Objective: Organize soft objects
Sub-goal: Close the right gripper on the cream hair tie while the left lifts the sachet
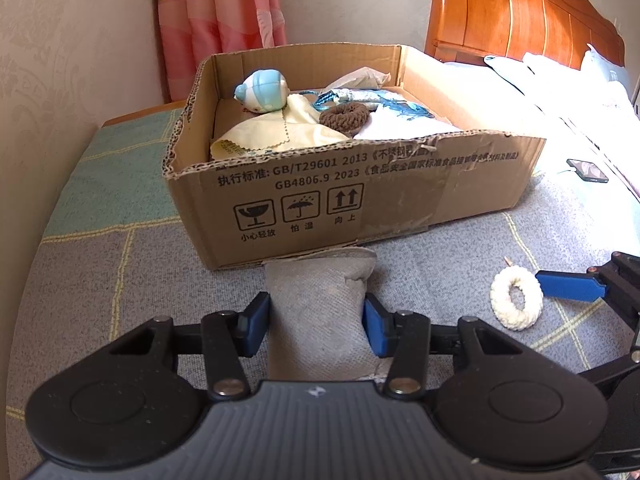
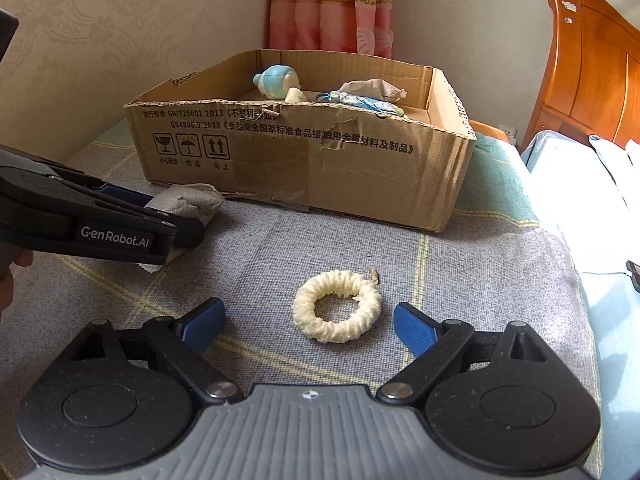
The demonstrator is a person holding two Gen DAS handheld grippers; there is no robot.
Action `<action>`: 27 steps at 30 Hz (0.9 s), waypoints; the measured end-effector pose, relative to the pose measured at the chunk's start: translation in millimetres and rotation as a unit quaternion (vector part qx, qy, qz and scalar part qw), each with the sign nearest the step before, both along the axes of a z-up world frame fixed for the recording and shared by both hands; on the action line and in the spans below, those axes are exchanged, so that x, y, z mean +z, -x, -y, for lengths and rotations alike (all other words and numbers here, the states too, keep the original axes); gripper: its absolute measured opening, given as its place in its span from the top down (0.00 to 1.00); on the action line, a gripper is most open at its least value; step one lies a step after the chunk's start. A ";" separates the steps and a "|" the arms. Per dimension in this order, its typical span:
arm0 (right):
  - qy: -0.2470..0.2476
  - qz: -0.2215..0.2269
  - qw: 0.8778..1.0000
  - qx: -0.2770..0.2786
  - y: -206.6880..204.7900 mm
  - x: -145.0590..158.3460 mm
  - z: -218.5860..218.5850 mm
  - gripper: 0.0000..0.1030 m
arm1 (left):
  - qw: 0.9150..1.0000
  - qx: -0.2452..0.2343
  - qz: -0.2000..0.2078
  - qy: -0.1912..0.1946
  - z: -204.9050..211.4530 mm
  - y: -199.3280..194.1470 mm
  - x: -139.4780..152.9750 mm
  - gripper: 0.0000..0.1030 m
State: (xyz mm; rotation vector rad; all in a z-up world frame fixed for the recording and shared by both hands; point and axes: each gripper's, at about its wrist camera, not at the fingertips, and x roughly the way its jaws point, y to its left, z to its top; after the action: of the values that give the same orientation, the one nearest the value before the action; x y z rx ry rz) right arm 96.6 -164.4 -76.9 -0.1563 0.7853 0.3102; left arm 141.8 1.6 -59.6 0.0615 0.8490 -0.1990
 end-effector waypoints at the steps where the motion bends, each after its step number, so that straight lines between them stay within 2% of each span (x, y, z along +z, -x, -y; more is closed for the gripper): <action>1: 0.000 0.000 1.000 0.001 -0.7 0.6 -0.6 0.17 | 1.000 0.000 0.000 -0.001 0.2 0.1 0.0 0.53; 3: 0.001 0.000 1.000 0.000 -1.7 2.4 0.4 0.20 | 1.000 0.000 0.000 -0.001 1.1 -1.5 -0.7 0.53; 9: -0.002 0.006 1.000 -0.013 -3.5 5.7 9.9 0.42 | 1.000 -0.003 0.000 0.000 -0.3 0.2 -0.2 0.52; 17: 0.002 0.007 1.000 -0.018 -5.7 6.3 9.5 0.51 | 1.000 -0.004 -0.001 0.003 -1.8 0.8 0.3 0.54; 27: 0.000 0.006 1.000 -0.020 0.1 11.1 11.2 0.55 | 1.000 -0.005 -0.001 0.012 -5.5 6.7 5.3 0.65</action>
State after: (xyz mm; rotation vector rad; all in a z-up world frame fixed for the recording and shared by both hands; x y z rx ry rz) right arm 96.5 -175.6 -65.8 -0.1430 0.7754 0.2712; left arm 135.2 7.1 -54.3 0.0437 0.8492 -0.2178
